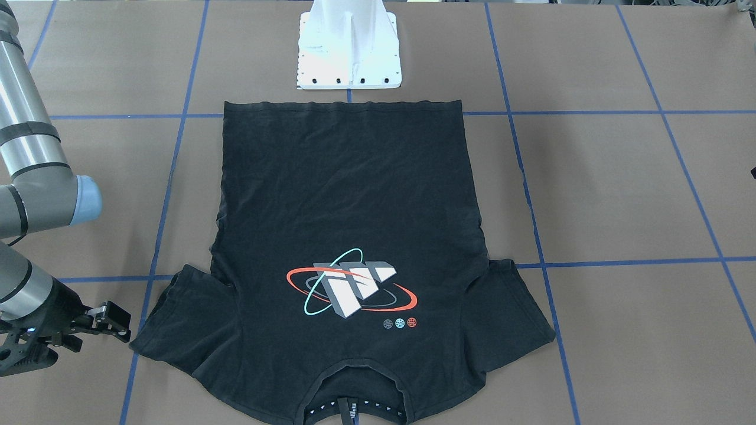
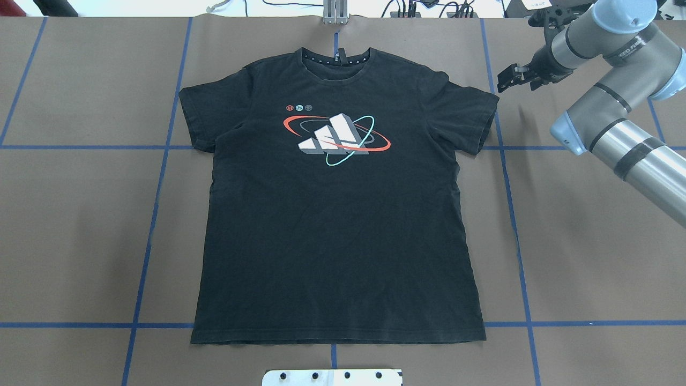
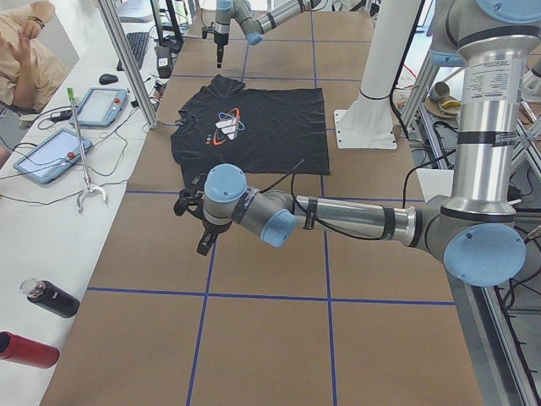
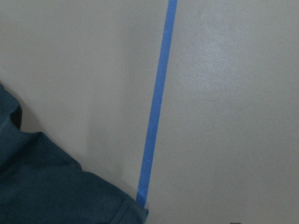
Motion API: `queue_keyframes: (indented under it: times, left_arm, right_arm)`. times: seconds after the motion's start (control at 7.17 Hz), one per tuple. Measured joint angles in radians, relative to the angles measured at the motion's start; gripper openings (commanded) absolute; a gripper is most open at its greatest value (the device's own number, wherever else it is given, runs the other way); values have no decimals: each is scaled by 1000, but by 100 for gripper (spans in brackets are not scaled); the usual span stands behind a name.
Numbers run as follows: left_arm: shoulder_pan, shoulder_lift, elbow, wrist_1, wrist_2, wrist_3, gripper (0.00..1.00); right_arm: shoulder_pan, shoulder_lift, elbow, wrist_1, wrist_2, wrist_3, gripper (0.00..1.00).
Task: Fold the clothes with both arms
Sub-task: 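Move the right gripper toward the shirt's shoulder farthest from the robot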
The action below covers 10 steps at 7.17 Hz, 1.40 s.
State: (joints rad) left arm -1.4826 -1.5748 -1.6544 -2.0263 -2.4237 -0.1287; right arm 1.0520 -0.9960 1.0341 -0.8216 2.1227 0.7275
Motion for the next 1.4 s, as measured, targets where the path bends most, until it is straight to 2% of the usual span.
queue_keyframes:
  times: [0.42,0.56,0.84,0.98,1.12,1.26,1.4]
  left_arm:
    - [7,-2,6,0,0,0,99]
    - [9,-3,8,-1,0,0,99]
    - [9,-4,10,-2,0,0,99]
    - [9,-4,10,-2,0,0,99]
    - [10,-4,11,-2,0,0,99]
    - [11,-4,12,-2,0,0,99]
    - [11,-4,12,-2,0,0,99]
  right_arm:
    - [-34,20,-58,93,-55,1,73]
    - [-41,19,-63,100,-57,1,56]
    - [-52,18,-66,102,-59,1,52]
    - [-54,19,-67,102,-59,1,39]
    - [-56,22,-70,102,-61,1,5]
    - [-58,24,-74,101,-65,1,0]
    - [-62,25,-77,101,-70,1,0]
